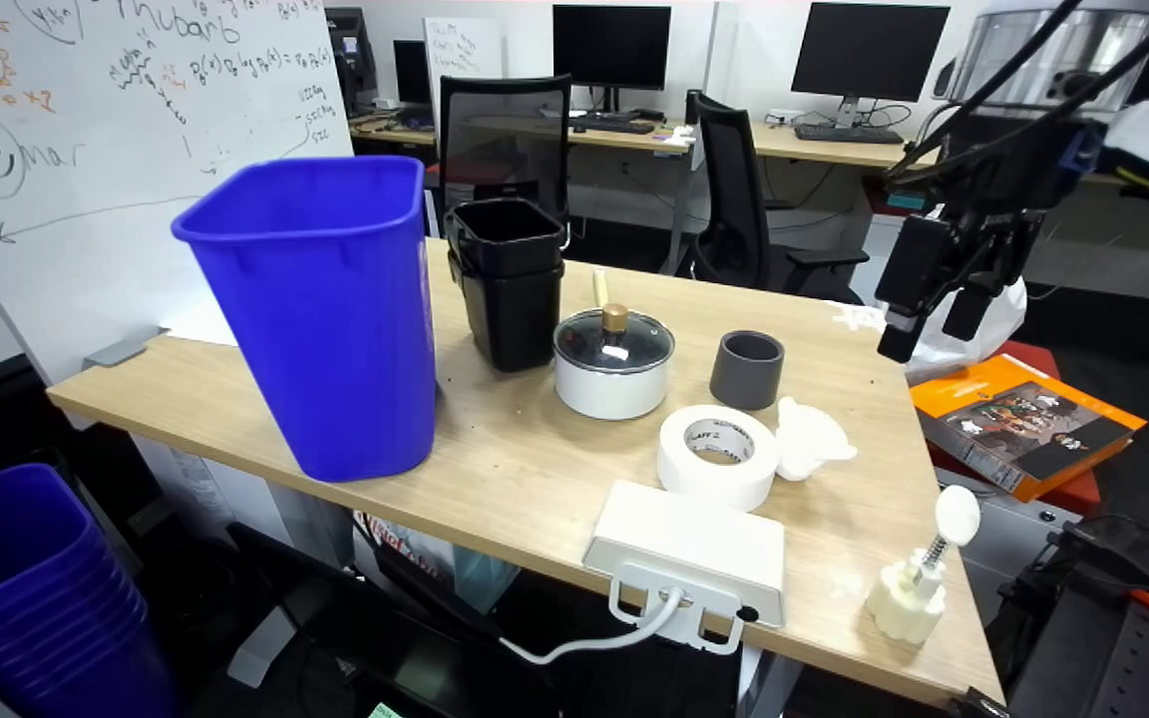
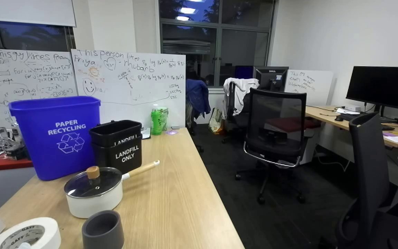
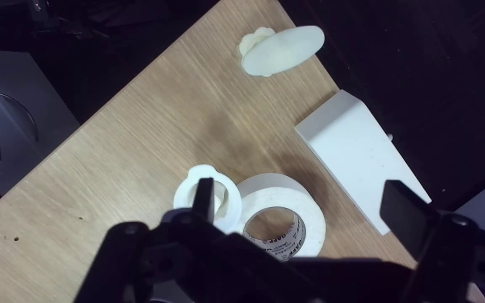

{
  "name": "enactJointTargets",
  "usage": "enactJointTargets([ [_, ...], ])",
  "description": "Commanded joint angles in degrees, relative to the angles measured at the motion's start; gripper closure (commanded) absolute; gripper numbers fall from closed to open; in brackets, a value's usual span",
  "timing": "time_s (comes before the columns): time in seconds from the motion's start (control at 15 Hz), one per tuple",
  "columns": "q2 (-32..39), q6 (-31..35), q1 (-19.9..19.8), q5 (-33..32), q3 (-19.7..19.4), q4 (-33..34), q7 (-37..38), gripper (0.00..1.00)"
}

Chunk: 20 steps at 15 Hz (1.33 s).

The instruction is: Put the white object in the grey cup

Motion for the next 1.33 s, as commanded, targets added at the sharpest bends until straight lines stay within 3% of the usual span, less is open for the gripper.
enactJointTargets([
  [0.0, -0.1, 0.7, -1.2, -0.8, 1.2, -0.8, 0.5, 0.0],
  [0.33, -0.1, 9.6, -3.7, -6.7, 2.2, -6.7, 2.5, 0.0],
  [0.87, 10.2, 17.5, -6.1, -6.3, 1.2, -5.3, 9.6, 0.0],
  [1.27, 19.5, 27.9, -8.8, -9.7, 1.1, -5.3, 16.3, 0.0],
])
